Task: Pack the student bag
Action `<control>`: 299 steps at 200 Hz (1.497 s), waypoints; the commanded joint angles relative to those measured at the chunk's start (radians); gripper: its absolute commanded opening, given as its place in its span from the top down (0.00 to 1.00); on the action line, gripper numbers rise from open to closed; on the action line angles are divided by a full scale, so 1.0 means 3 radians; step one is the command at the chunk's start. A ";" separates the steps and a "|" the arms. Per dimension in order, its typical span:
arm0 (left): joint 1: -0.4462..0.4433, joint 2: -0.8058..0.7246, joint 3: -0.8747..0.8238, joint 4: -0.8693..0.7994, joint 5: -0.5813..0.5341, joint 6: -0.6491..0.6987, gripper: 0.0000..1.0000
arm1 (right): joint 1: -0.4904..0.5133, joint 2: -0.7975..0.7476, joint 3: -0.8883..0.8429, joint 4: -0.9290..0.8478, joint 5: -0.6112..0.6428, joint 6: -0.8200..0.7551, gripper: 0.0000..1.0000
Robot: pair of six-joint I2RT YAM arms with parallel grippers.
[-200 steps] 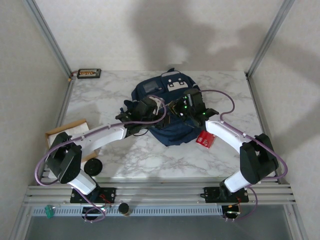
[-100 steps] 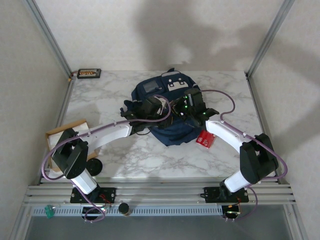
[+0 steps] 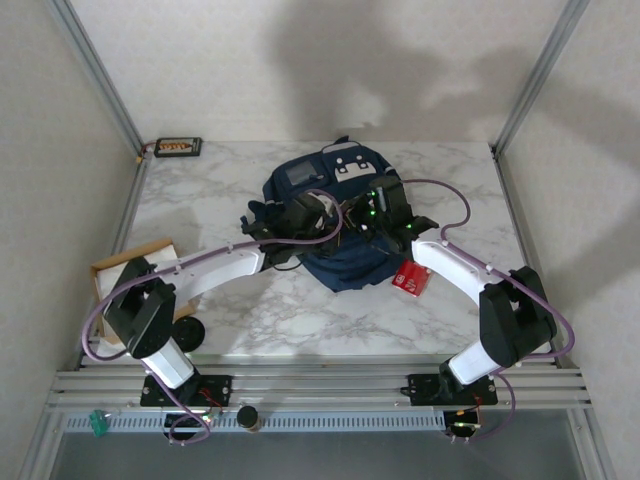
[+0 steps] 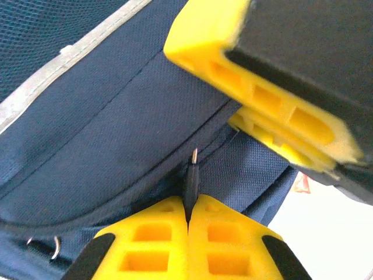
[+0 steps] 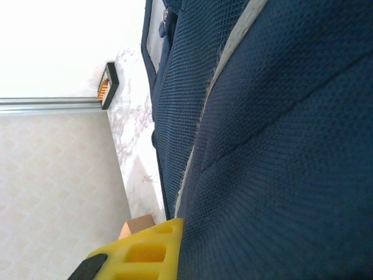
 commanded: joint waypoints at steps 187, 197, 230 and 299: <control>0.0821 -0.0610 -0.0906 0.0305 -0.0502 -0.0357 1.00 | -0.0385 -0.0272 -0.0080 -0.0314 -0.1182 -0.1055 1.00; 0.0816 -0.0656 -0.0982 0.0402 -0.0294 -0.0293 1.00 | -0.0384 -0.0266 -0.0033 -0.0380 -0.1173 -0.1142 0.93; 0.0791 -0.0940 -0.1084 0.0322 -0.0038 -0.0180 0.79 | -0.0391 -0.0314 0.0201 -0.1018 -0.0832 -0.1544 0.58; 0.0064 -0.0917 -0.0725 0.0390 0.0056 -0.0427 0.66 | -0.1205 -0.1275 -0.0468 -0.1834 -0.0108 -0.1695 0.18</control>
